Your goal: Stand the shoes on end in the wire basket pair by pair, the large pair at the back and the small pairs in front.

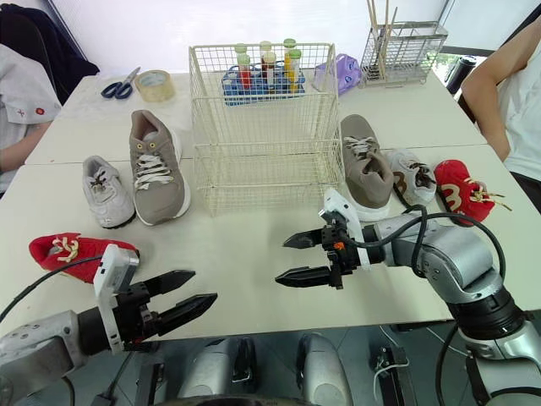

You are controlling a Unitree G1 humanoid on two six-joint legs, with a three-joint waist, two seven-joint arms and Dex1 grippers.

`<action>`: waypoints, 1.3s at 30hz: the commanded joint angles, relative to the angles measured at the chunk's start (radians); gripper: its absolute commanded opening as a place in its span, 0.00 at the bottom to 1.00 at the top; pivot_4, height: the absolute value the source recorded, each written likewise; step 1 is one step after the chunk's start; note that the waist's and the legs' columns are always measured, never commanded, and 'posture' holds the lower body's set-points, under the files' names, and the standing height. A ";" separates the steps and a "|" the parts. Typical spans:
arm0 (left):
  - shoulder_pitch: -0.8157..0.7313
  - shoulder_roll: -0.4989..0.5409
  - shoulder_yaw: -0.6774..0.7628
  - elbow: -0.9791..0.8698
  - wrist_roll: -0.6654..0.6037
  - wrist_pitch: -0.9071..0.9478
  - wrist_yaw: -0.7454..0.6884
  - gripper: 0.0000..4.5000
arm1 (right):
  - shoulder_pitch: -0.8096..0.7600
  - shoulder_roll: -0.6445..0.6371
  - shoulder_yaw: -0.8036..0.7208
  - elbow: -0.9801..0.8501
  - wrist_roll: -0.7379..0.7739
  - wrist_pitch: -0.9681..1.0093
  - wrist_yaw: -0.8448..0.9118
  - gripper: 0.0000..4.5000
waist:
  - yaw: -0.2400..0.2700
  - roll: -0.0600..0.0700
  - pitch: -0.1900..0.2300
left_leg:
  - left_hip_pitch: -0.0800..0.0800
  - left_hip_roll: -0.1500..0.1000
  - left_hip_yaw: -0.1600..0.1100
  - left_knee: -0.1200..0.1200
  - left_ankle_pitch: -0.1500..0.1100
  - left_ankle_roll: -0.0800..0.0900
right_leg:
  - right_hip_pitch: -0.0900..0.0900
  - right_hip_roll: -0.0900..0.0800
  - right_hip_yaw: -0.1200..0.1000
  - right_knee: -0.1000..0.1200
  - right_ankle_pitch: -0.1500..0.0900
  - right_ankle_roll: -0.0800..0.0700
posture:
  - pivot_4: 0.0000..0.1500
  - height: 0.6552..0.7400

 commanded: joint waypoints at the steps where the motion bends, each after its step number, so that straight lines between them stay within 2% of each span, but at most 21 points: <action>1: -0.009 -0.002 0.017 -0.008 -0.014 -0.013 -0.006 1.00 | -0.016 0.012 -0.004 -0.002 -0.016 -0.036 0.017 0.99 | 0.000 0.000 0.000 | 0.000 0.000 0.000 0.000 0.000 0.000 | 0.000 0.000 0.000 0.000 0.000 0.000 | 1.00 1.00; 14: -0.036 -0.018 0.013 0.007 0.000 -0.022 -0.010 1.00 | -0.025 0.038 0.009 0.017 -0.073 -0.100 0.045 0.99 | 0.000 0.000 0.000 | 0.000 0.000 0.000 0.000 0.001 -0.001 | 0.000 0.000 0.000 0.000 0.000 0.000 | 1.00 1.00; 20: -0.041 -0.012 0.018 0.025 0.038 -0.013 -0.030 1.00 | -0.068 -0.010 -0.002 0.004 -0.084 -0.104 0.104 0.99 | 0.000 0.000 0.000 | 0.000 0.000 0.000 0.000 0.003 -0.002 | 0.000 0.000 0.000 0.000 0.000 0.000 | 1.00 1.00; 24: -0.033 0.044 0.072 0.035 0.060 -0.003 -0.125 1.00 | -0.159 -0.159 -0.058 -0.079 0.055 0.025 0.231 0.99 | 0.001 0.000 0.001 | 0.000 0.000 0.000 0.000 0.001 0.000 | -0.001 0.000 -0.001 0.000 0.000 0.000 | 1.00 1.00; 28: -0.114 0.220 0.264 0.092 -0.066 0.058 -0.275 1.00 | -0.414 -0.229 -0.146 0.004 0.190 0.135 0.286 0.99 | -0.001 0.001 0.001 | -0.001 0.000 0.000 0.000 0.000 -0.001 | -0.006 0.000 0.000 0.002 0.000 0.000 | 1.00 1.00; 31: -0.195 0.340 0.342 0.124 -0.140 0.110 -0.380 1.00 | -0.541 -0.213 -0.087 0.095 0.076 0.052 0.305 0.99 | -0.002 0.000 0.001 | -0.001 0.001 0.000 0.000 0.001 -0.002 | -0.008 0.001 -0.001 0.001 0.000 -0.002 | 1.00 1.00; 33: -0.235 0.389 0.370 0.137 -0.151 0.132 -0.432 1.00 | -0.577 -0.210 0.020 0.160 -0.106 -0.099 0.324 0.99 | -0.004 0.000 0.001 | -0.001 0.001 0.001 -0.002 0.000 -0.001 | -0.007 0.000 -0.001 -0.001 0.000 -0.002 | 1.00 1.00; 35: -0.273 0.417 0.381 0.136 -0.147 0.142 -0.455 1.00 | -0.596 -0.202 0.112 0.244 -0.260 -0.241 0.361 0.99 | -0.006 0.000 0.001 | -0.001 0.000 0.003 -0.002 0.003 -0.005 | -0.007 -0.001 0.000 -0.001 0.000 -0.001 | 1.00 1.00; 39: -0.329 0.431 0.389 0.118 -0.155 0.152 -0.446 1.00 | -0.648 -0.150 0.207 0.386 -0.407 -0.386 0.443 0.99 | -0.006 0.001 0.002 | -0.006 -0.001 0.010 -0.001 0.005 -0.002 | -0.010 0.000 0.002 0.002 0.002 0.003 | 1.00 1.00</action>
